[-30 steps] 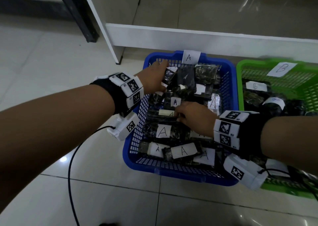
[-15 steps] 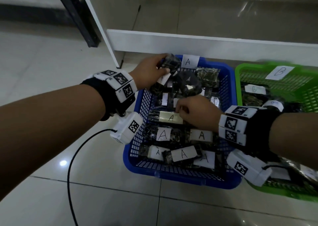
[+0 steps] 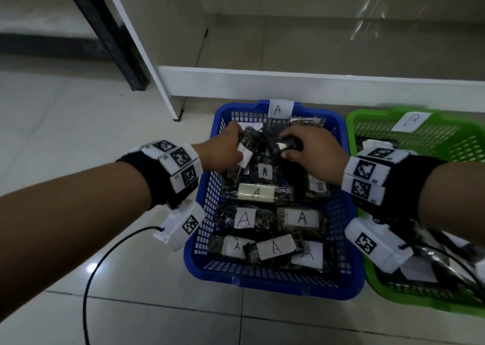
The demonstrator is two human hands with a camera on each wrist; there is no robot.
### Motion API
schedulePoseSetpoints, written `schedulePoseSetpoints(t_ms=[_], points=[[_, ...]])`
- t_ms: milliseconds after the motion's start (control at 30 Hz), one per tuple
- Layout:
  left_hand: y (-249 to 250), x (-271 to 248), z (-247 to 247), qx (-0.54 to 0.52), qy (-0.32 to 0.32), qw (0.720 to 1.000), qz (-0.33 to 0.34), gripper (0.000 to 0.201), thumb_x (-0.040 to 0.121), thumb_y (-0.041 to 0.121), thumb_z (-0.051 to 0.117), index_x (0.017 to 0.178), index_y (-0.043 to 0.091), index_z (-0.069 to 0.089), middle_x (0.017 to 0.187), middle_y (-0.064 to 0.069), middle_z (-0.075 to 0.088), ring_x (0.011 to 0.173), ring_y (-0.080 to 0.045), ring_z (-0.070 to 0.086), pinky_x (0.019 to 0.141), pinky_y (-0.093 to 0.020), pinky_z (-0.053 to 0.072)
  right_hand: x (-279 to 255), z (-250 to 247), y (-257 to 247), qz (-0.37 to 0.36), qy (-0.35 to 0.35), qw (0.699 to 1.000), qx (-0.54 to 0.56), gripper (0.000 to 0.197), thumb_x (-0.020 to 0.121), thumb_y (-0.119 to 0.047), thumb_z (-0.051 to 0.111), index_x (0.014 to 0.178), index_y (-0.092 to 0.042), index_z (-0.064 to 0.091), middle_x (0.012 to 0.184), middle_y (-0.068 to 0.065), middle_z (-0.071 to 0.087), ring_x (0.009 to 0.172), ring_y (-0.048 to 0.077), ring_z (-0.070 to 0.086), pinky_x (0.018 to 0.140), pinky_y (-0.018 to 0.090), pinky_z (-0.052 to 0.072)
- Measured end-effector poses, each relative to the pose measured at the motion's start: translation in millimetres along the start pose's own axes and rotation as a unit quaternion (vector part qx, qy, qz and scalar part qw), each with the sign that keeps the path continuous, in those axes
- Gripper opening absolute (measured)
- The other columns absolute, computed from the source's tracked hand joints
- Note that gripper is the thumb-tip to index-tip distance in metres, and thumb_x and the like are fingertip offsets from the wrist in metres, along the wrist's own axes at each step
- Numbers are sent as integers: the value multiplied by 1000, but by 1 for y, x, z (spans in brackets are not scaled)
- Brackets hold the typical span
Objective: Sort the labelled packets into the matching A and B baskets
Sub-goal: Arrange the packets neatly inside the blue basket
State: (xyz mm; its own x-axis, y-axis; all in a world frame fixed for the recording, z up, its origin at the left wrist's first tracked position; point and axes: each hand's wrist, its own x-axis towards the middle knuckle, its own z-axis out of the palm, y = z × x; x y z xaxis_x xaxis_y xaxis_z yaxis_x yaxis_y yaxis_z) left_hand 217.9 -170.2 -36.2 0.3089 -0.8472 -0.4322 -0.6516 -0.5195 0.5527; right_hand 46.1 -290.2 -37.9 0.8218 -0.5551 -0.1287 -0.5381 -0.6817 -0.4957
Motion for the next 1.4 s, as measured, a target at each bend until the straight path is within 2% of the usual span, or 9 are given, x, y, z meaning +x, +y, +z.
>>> schedulePoseSetpoints(t_ms=[167, 300, 433, 667, 833, 900, 1033, 1233, 1400], points=[[3, -11, 8, -92, -2, 996, -7, 47, 94, 14, 48, 134, 12, 24, 112, -13, 56, 81, -19, 57, 68, -33, 51, -10, -28, -8, 49, 64, 986, 146, 34, 86, -29, 64, 119, -21, 60, 103, -5, 63, 89, 12, 60, 69, 16, 44], [0, -20, 7, -66, 21, 997, 33, 39, 94, 16, 48, 130, 14, 33, 111, -10, 56, 75, -15, 56, 61, -24, 45, -32, -38, 3, 83, -15, 933, 350, 21, 80, -30, 71, 97, -19, 68, 83, 6, 67, 73, 18, 61, 64, 27, 50], [-7, -27, 9, 15, -101, 991, 90, 42, 91, 13, 54, 130, 26, 47, 113, 4, 56, 92, -12, 58, 76, -22, 51, -54, -33, 21, 173, -20, 906, 387, 28, 83, -40, 65, 77, -13, 63, 55, 3, 52, 53, 20, 49, 48, 30, 41], [-8, -16, 28, 243, -86, 950, 175, 45, 90, 20, 59, 134, 22, 49, 129, 0, 53, 117, -17, 51, 99, -27, 40, -60, -31, 23, 212, -55, 873, 437, 36, 88, -41, 57, 93, -6, 67, 72, 11, 66, 63, 23, 59, 59, 37, 53], [6, -9, 24, 234, 5, 951, 201, 32, 88, 26, 61, 116, 16, 48, 112, -1, 51, 100, -19, 54, 78, -27, 44, -60, -30, 30, 226, -1, 890, 396, 33, 88, -28, 63, 112, -16, 44, 90, 13, 66, 63, 29, 64, 65, 43, 57], [12, -1, 24, 218, 50, 950, 216, 38, 87, 24, 62, 120, 16, 45, 116, -3, 47, 103, -18, 50, 82, -26, 43, -61, -30, 34, 215, 12, 903, 373, 30, 89, -25, 62, 111, -19, 43, 93, 14, 65, 66, 32, 64, 67, 44, 58], [14, 12, 32, 231, -9, 961, 150, 38, 86, 19, 63, 121, 17, 48, 121, -6, 51, 108, -22, 51, 91, -38, 46, -62, -28, 34, 201, 12, 919, 338, 22, 90, -21, 59, 108, -16, 47, 100, 10, 60, 80, 31, 65, 69, 42, 59], [15, 17, 8, 88, 46, 987, 128, 22, 89, 3, 57, 107, 14, 65, 104, -1, 66, 93, -13, 62, 81, -24, 47, -67, -23, 33, 191, 17, 937, 294, 25, 87, -24, 64, 107, -17, 50, 97, 4, 59, 73, 26, 64, 60, 34, 57], [-6, 16, -17, 313, 61, 943, 97, 20, 87, 27, 63, 107, 26, 67, 103, 4, 67, 96, -14, 57, 89, -29, 40, -65, -19, 33, 175, 27, 947, 269, 24, 87, -29, 64, 105, -19, 52, 92, 7, 63, 65, 25, 63, 55, 32, 53]])
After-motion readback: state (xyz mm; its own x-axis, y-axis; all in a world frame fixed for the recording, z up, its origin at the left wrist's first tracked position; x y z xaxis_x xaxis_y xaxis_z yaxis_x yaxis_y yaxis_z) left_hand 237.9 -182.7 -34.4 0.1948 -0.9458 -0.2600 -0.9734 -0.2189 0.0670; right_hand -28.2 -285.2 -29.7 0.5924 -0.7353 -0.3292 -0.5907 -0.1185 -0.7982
